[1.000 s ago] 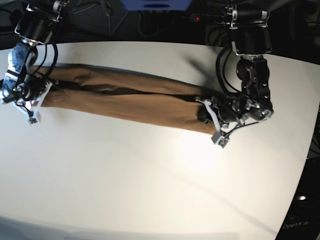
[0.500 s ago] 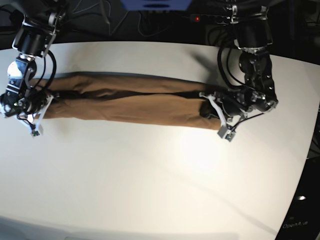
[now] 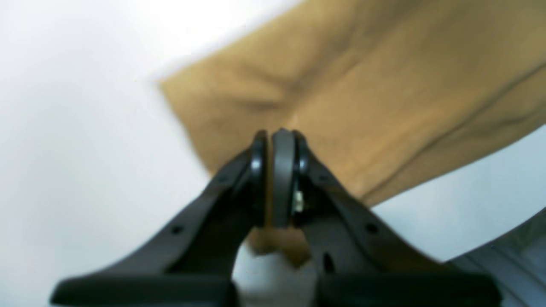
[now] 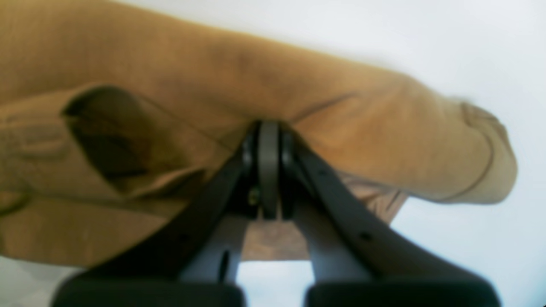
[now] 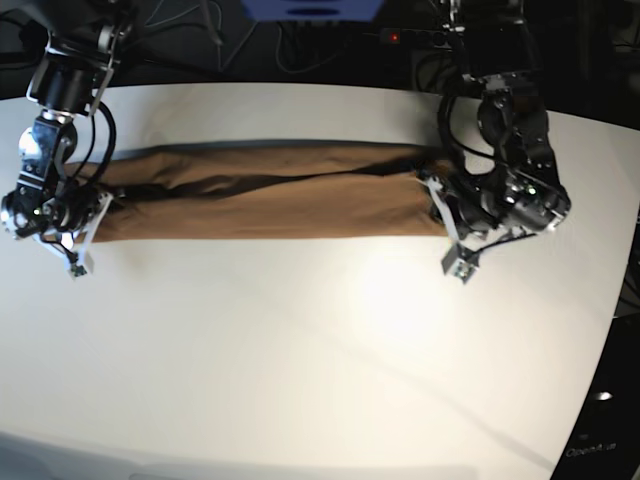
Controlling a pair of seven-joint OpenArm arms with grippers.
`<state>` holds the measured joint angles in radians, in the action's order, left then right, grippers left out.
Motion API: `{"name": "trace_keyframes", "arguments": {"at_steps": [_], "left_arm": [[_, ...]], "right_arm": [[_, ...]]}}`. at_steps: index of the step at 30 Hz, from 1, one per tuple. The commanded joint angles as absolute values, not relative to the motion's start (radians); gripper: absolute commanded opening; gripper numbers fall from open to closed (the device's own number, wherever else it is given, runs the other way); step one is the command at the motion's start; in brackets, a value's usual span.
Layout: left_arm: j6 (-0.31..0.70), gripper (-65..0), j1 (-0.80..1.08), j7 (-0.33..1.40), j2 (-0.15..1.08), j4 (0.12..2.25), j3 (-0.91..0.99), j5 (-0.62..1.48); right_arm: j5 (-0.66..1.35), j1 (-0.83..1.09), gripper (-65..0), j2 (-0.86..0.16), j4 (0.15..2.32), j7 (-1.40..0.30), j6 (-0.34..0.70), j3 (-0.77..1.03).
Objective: Fold the T-shirt properly
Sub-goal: 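Release the strip end with the left gripper and open it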
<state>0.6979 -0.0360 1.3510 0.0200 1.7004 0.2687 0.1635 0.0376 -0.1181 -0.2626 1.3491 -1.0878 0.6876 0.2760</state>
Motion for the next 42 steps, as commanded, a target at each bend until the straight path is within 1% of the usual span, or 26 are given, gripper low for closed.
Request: {"name": "trace_keyframes", "arguments": {"at_steps": [1,4,11,16,17,18,19,21,24,26,27,28,33,39,42], "left_arm": [[0.698,-62.3,-0.056,1.343,0.022,1.736,0.266,0.185],[0.698,-62.3,-0.058,1.339,0.03,1.755,0.269,0.186],[0.698,-62.1,-0.038,1.353,0.119,1.748,0.278,0.186],[0.698,-61.4,0.012,1.351,0.143,1.796,0.386,0.194],[0.698,-59.6,0.012,1.351,0.143,1.804,0.414,0.194],[0.698,-56.3,0.012,1.353,0.142,1.808,0.438,0.194],[0.698,-50.8,0.012,1.357,0.142,1.816,0.467,0.194],[0.698,-37.9,0.012,1.394,0.139,1.828,0.518,0.196],[0.698,-16.0,0.01,1.396,0.15,1.825,0.532,0.242],[0.698,-5.1,0.004,1.396,0.17,1.816,0.533,0.275],[0.698,-2.4,0.002,1.396,0.171,1.814,0.533,0.28],[0.698,-1.2,0.004,1.396,0.17,1.816,0.533,0.285],[0.698,-1.2,0.01,1.396,0.166,1.807,0.53,0.291],[0.698,-1.4,0.007,1.396,0.12,1.647,0.526,0.294],[0.698,-1.4,0.012,1.396,0.09,1.627,0.49,0.294]], "right_arm": [[0.056,-0.124,-64.3,-0.26,1.348,-1.099,0.698,0.274],[0.056,-0.117,-64.3,-0.26,1.348,-1.072,0.698,0.274],[0.053,-0.117,-64.3,-0.26,1.346,-1.067,0.698,0.274],[0.053,-0.119,-64.3,-0.26,1.346,-1.067,0.698,0.274],[0.053,-0.122,-64.3,-0.26,1.346,-1.067,0.698,0.274],[0.053,-0.122,-64.3,-0.26,1.346,-1.067,0.698,0.274],[0.053,-0.124,-64.3,-0.26,1.346,-1.067,0.698,0.274],[0.053,-0.124,-64.3,-0.26,1.346,-1.067,0.698,0.274],[0.053,-0.122,-64.3,-0.26,1.346,-1.067,0.698,0.274],[0.051,-0.124,-64.3,-0.26,1.346,-1.067,0.698,0.274],[0.051,-0.124,-64.3,-0.26,1.346,-1.067,0.698,0.274],[0.051,-0.124,-64.3,-0.26,1.346,-1.067,0.698,0.274],[0.051,-0.124,-64.3,-0.26,1.346,-1.067,0.698,0.274],[0.051,-0.124,-64.3,-0.26,1.346,-1.067,0.698,0.274],[0.051,-0.124,-64.3,-0.26,1.346,-1.067,0.698,0.274]]}}
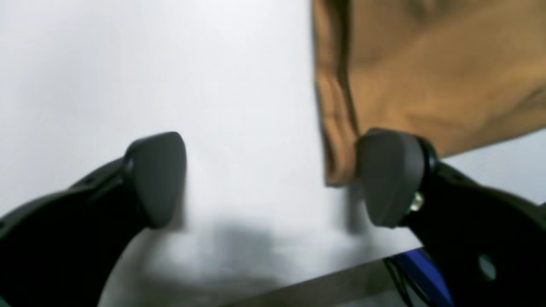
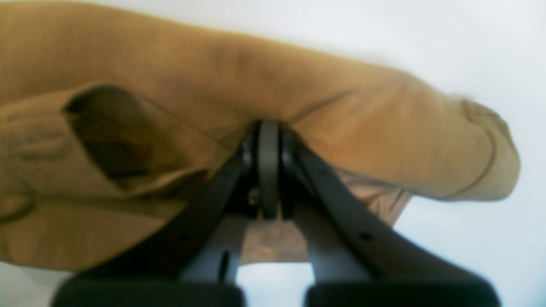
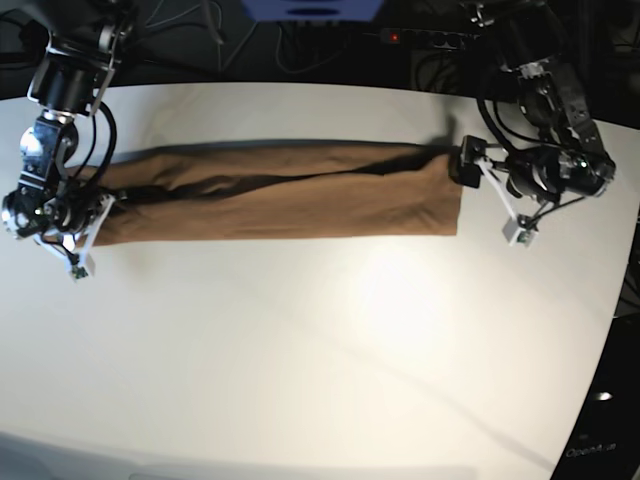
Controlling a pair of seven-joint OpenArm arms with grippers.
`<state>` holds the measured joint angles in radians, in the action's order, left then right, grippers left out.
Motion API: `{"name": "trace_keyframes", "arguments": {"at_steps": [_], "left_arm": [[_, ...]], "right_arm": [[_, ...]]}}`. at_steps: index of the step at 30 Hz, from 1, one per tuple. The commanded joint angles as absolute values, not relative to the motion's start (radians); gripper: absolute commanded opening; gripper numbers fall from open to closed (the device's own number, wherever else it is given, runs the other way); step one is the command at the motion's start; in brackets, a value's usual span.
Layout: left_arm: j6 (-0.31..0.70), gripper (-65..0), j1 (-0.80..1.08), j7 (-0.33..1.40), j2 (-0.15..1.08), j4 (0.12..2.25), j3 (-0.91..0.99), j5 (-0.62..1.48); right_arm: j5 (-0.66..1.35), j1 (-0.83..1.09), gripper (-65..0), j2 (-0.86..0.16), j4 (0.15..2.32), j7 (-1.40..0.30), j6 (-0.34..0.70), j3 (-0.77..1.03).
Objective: Fold the T-shirt properly
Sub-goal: 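Release the strip end with the left gripper and open it, then regrasp the strip end with the left gripper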
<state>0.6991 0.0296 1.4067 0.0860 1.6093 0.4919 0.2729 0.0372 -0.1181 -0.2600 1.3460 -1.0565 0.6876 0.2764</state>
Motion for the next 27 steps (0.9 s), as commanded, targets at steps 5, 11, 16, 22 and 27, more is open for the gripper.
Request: {"name": "trace_keyframes", "arguments": {"at_steps": [5,11,16,22,27], "left_arm": [[0.698,-1.4,0.022,1.396,0.061,1.627,0.472,0.292],[0.698,-1.4,0.016,1.396,0.062,1.62,0.475,0.289],[0.698,-1.2,0.005,1.396,0.061,1.593,0.476,0.285],[0.698,-1.4,0.001,1.396,0.041,1.558,0.476,0.283],[0.698,-1.5,0.008,1.395,0.039,1.509,0.47,0.291]], "right_arm": [[0.051,-0.122,-64.3,-0.26,1.346,-1.067,0.698,0.274],[0.051,-0.119,-64.3,-0.26,1.346,-1.067,0.698,0.274],[0.051,-0.117,-64.3,-0.26,1.346,-1.067,0.698,0.274],[0.05,-0.117,-64.3,-0.249,1.346,-1.067,0.698,0.274],[0.05,-0.117,-64.3,-0.248,1.346,-1.067,0.698,0.274]]}}
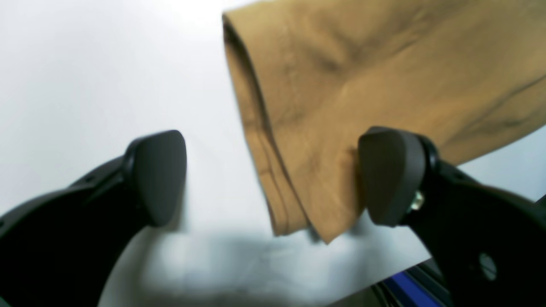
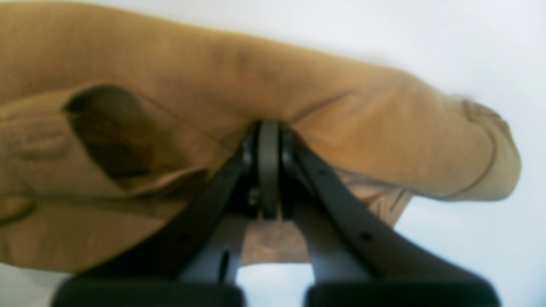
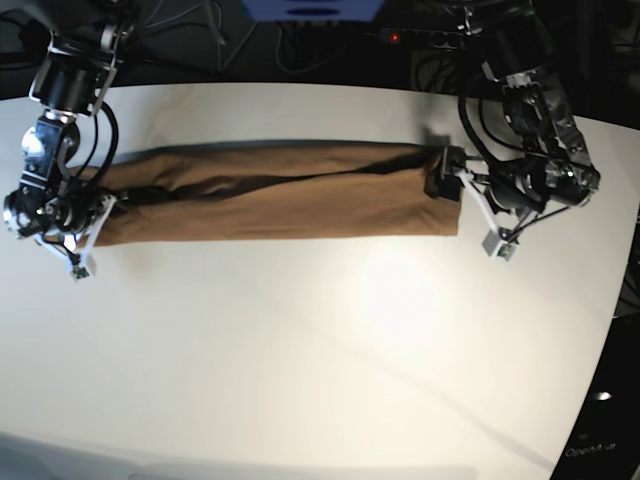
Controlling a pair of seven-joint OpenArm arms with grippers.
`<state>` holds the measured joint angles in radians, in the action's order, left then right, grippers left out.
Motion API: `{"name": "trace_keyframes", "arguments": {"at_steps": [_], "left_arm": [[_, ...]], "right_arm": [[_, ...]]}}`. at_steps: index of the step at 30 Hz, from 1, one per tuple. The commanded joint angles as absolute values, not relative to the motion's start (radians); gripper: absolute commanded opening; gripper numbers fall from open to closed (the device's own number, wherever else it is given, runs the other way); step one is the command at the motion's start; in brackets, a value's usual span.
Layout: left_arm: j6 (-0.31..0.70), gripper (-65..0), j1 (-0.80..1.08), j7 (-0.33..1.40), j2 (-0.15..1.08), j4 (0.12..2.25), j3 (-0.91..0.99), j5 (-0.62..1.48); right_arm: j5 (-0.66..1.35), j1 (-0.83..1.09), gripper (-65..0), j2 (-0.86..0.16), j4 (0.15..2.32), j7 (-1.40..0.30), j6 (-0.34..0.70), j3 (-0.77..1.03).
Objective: Fold the T-shirt properly
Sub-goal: 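Regrasp the strip end with the left gripper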
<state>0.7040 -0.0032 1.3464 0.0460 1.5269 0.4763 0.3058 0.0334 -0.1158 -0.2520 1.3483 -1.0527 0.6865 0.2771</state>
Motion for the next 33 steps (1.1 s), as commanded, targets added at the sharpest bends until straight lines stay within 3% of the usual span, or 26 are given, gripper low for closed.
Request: {"name": "trace_keyframes", "arguments": {"at_steps": [1,3,8,12,14,27,31,33], "left_arm": [[0.698,-1.6,0.008,1.395,0.039,1.494,0.47,0.291],[0.698,-6.5,0.008,1.394,0.039,1.465,0.472,0.292],[0.698,-40.0,0.007,1.396,0.039,1.451,0.475,0.292],[0.698,-55.7,0.01,1.396,0.041,1.451,0.475,0.288],[0.698,-58.0,0.01,1.396,0.047,1.451,0.475,0.283],[0.698,-58.1,0.008,1.389,0.039,1.374,0.469,0.282],[0.698,-63.3,0.008,1.388,0.039,1.353,0.469,0.289],[0.698,-62.6,0.008,1.389,0.039,1.356,0.469,0.292]], "right_arm": [[0.05,-0.117,-64.3,-0.248,1.346,-1.067,0.698,0.274],[0.05,-0.119,-64.3,-0.248,1.346,-1.067,0.698,0.274],[0.05,-0.119,-64.3,-0.248,1.346,-1.067,0.698,0.274],[0.05,-0.117,-64.3,-0.248,1.346,-1.067,0.698,0.274],[0.05,-0.117,-64.3,-0.248,1.346,-1.067,0.698,0.274],[0.05,-0.114,-64.3,-0.248,1.346,-1.067,0.698,0.274],[0.05,-0.114,-64.3,-0.248,1.346,-1.067,0.698,0.274],[0.05,-0.114,-64.3,-0.248,1.346,-1.067,0.698,0.274]]}}
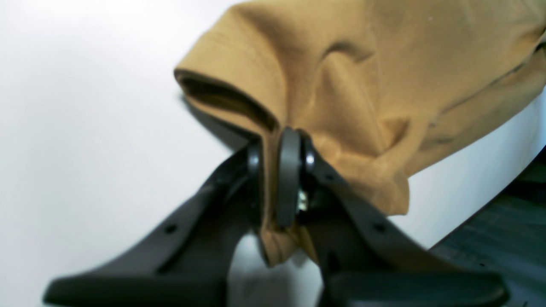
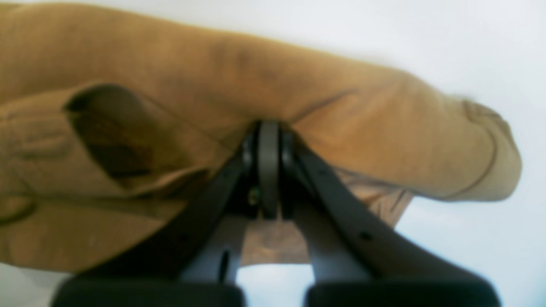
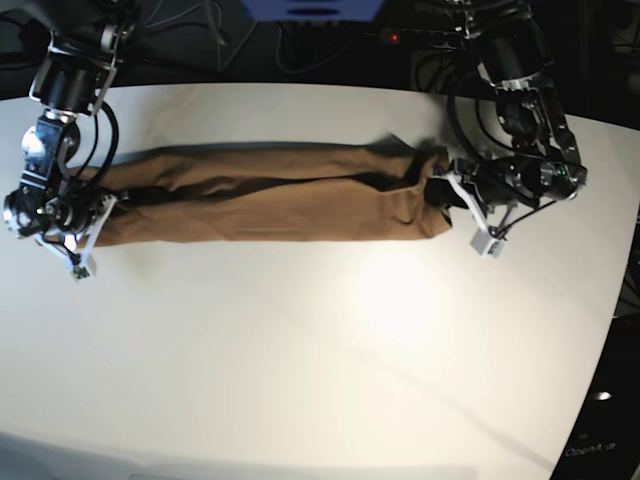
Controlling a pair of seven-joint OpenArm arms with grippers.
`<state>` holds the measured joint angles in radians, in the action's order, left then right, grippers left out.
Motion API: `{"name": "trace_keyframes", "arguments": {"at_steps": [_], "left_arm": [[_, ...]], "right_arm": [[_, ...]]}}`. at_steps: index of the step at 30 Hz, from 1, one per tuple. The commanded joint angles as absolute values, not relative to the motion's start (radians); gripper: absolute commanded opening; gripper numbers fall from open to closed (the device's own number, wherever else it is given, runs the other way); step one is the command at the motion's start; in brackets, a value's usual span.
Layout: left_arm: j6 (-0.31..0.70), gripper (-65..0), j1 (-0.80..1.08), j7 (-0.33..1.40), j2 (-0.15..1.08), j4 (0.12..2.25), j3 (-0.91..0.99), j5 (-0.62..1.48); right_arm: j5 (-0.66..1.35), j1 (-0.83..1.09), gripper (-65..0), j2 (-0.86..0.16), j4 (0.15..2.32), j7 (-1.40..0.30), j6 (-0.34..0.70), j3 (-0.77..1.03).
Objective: Fold the T-shirt properly
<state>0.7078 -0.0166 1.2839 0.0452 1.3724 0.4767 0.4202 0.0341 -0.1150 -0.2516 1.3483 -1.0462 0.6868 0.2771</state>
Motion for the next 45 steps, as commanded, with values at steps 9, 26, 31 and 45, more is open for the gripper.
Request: {"name": "trace_keyframes", "arguments": {"at_steps": [9,26,31,45], "left_arm": [[0.698,-62.6,0.01,1.396,0.013,1.472,0.469,0.288],[0.698,-62.7,-0.114,1.396,0.016,1.621,0.328,0.03],[0.698,-62.7,-0.142,1.396,-0.056,1.621,0.232,-0.077],[0.698,-62.7,-0.189,1.396,-0.157,1.623,-0.013,-0.291]], "right_arm": [[0.05,-0.113,-64.3,-0.234,1.346,-1.067,0.698,0.272],[0.05,-0.111,-64.3,-0.234,1.346,-1.067,0.698,0.272],[0.05,-0.111,-64.3,-0.234,1.346,-1.067,0.698,0.272],[0.05,-0.111,-64.3,-0.22,1.346,-1.067,0.698,0.272]]}}
